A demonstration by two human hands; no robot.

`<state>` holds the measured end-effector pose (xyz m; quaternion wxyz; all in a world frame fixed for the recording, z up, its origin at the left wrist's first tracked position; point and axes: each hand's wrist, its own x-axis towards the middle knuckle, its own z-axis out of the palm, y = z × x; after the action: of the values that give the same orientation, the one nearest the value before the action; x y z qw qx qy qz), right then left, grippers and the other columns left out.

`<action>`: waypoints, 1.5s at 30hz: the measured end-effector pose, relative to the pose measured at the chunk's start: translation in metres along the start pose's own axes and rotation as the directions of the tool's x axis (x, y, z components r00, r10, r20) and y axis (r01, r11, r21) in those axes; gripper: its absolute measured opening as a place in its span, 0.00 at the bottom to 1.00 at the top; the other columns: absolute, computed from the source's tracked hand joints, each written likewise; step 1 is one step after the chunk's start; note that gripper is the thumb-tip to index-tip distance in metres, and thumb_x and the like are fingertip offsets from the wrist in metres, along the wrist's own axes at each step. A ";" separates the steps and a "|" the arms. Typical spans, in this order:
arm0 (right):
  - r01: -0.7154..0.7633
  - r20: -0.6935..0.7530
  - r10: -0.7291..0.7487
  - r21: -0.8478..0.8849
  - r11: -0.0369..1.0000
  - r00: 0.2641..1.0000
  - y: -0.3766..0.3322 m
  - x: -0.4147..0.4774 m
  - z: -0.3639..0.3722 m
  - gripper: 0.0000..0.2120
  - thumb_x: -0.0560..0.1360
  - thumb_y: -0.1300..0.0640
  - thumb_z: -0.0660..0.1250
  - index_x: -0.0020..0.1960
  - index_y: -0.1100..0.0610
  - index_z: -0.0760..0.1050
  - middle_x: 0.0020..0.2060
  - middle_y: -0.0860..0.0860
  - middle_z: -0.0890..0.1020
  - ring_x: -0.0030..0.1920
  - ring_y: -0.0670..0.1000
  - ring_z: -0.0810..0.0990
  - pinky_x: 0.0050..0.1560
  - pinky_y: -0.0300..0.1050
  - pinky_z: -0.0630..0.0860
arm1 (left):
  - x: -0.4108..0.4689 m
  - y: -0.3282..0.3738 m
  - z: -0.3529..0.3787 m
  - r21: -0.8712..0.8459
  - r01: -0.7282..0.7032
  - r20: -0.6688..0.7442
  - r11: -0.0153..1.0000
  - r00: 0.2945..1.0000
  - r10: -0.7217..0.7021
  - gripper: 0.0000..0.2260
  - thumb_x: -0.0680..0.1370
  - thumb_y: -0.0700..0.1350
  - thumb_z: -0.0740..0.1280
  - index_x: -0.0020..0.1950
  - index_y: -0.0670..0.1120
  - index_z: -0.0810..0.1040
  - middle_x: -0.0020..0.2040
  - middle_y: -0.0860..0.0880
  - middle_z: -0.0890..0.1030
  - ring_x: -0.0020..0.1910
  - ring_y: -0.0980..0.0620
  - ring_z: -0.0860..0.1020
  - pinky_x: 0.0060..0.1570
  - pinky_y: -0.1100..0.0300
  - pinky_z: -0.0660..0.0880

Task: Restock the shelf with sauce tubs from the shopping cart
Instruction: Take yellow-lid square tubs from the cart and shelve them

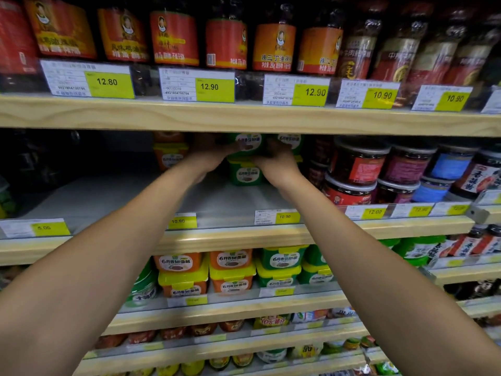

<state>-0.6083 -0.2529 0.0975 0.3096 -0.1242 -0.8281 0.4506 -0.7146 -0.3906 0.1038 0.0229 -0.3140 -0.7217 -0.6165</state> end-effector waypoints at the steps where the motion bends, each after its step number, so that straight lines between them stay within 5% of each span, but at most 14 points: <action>1: -0.019 -0.015 0.020 0.029 0.999 1.000 0.000 0.002 0.001 0.20 0.73 0.61 0.70 0.64 0.56 0.77 0.60 0.54 0.83 0.59 0.55 0.81 0.61 0.56 0.79 | 0.007 -0.005 0.004 0.023 0.002 -0.018 1.000 1.000 -0.001 0.41 0.61 0.64 0.82 0.69 0.50 0.76 0.66 0.50 0.81 0.65 0.51 0.79 0.66 0.47 0.77; 3: -0.050 -0.034 0.052 0.070 0.996 0.998 -0.004 0.000 0.002 0.19 0.73 0.65 0.69 0.64 0.58 0.78 0.61 0.56 0.82 0.59 0.54 0.80 0.61 0.52 0.78 | 0.001 0.007 0.012 0.060 0.026 -0.019 0.998 1.000 -0.024 0.37 0.67 0.60 0.80 0.71 0.48 0.74 0.69 0.51 0.77 0.67 0.51 0.76 0.66 0.55 0.74; 5: -0.062 -0.043 0.066 0.070 0.996 0.997 -0.006 0.002 0.002 0.19 0.73 0.66 0.69 0.64 0.58 0.78 0.61 0.56 0.82 0.59 0.54 0.80 0.61 0.52 0.78 | -0.003 0.013 0.016 0.107 0.045 -0.001 0.993 0.999 -0.046 0.26 0.77 0.48 0.75 0.72 0.42 0.73 0.65 0.52 0.74 0.65 0.54 0.72 0.56 0.70 0.69; 11: -0.067 -0.048 0.059 -0.183 0.981 0.997 0.004 0.010 -0.002 0.15 0.73 0.58 0.68 0.59 0.56 0.81 0.58 0.55 0.84 0.60 0.58 0.80 0.58 0.52 0.78 | 0.009 -0.004 0.024 0.149 0.009 0.000 0.989 1.000 -0.009 0.24 0.80 0.44 0.71 0.74 0.41 0.70 0.67 0.50 0.74 0.60 0.58 0.68 0.45 0.79 0.63; 13: -0.115 -0.187 0.074 -0.218 0.969 0.980 0.011 0.011 -0.009 0.17 0.73 0.55 0.70 0.60 0.58 0.78 0.59 0.57 0.82 0.61 0.60 0.79 0.58 0.51 0.78 | 0.007 -0.005 0.025 0.166 0.006 0.020 0.986 1.000 -0.009 0.26 0.78 0.47 0.74 0.74 0.44 0.70 0.70 0.48 0.75 0.63 0.56 0.72 0.51 0.73 0.67; 16: -0.216 -0.349 0.168 -0.103 0.971 0.922 0.018 0.010 -0.017 0.36 0.69 0.49 0.77 0.69 0.63 0.65 0.66 0.60 0.73 0.67 0.62 0.72 0.62 0.52 0.73 | 0.006 -0.007 0.027 0.158 0.013 0.046 0.987 0.999 -0.020 0.28 0.76 0.46 0.76 0.73 0.45 0.70 0.70 0.45 0.77 0.68 0.49 0.75 0.60 0.62 0.71; 22: -0.276 -0.275 0.233 -0.128 0.953 0.933 0.020 0.023 -0.024 0.47 0.68 0.37 0.75 0.75 0.60 0.58 0.71 0.58 0.70 0.70 0.61 0.71 0.65 0.55 0.72 | 0.007 -0.015 0.026 0.176 0.014 0.073 0.984 0.997 -0.028 0.29 0.80 0.46 0.72 0.78 0.48 0.64 0.75 0.47 0.72 0.72 0.49 0.71 0.64 0.60 0.68; 29: -0.300 -0.205 0.269 -0.134 0.945 0.941 0.036 0.037 -0.029 0.49 0.53 0.28 0.71 0.69 0.50 0.74 0.63 0.50 0.81 0.65 0.55 0.79 0.62 0.57 0.76 | 0.010 -0.022 0.026 0.159 0.049 0.131 0.986 0.989 -0.071 0.29 0.83 0.46 0.66 0.81 0.50 0.58 0.78 0.48 0.68 0.75 0.48 0.67 0.67 0.58 0.67; 35: -0.319 -0.239 0.283 -0.128 0.939 0.929 0.037 0.036 -0.028 0.52 0.50 0.26 0.71 0.69 0.50 0.73 0.63 0.50 0.81 0.64 0.55 0.79 0.62 0.58 0.76 | 0.012 -0.024 0.027 0.144 0.101 0.183 0.984 0.975 -0.127 0.27 0.84 0.46 0.63 0.82 0.50 0.57 0.78 0.48 0.68 0.76 0.47 0.68 0.73 0.52 0.67; 45: -0.271 -0.135 0.247 -0.216 0.938 0.960 0.032 0.035 -0.033 0.40 0.56 0.29 0.69 0.64 0.48 0.77 0.64 0.50 0.81 0.66 0.57 0.77 0.65 0.58 0.74 | 0.003 -0.011 0.026 0.322 0.139 0.100 0.936 0.979 -0.180 0.23 0.84 0.48 0.64 0.77 0.43 0.65 0.75 0.43 0.71 0.74 0.45 0.69 0.55 0.68 0.61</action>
<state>-0.6173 -0.1954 0.0983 0.2742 -0.2911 -0.8339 0.3803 -0.7128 -0.3661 0.0890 -0.0242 -0.2857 -0.8334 -0.4724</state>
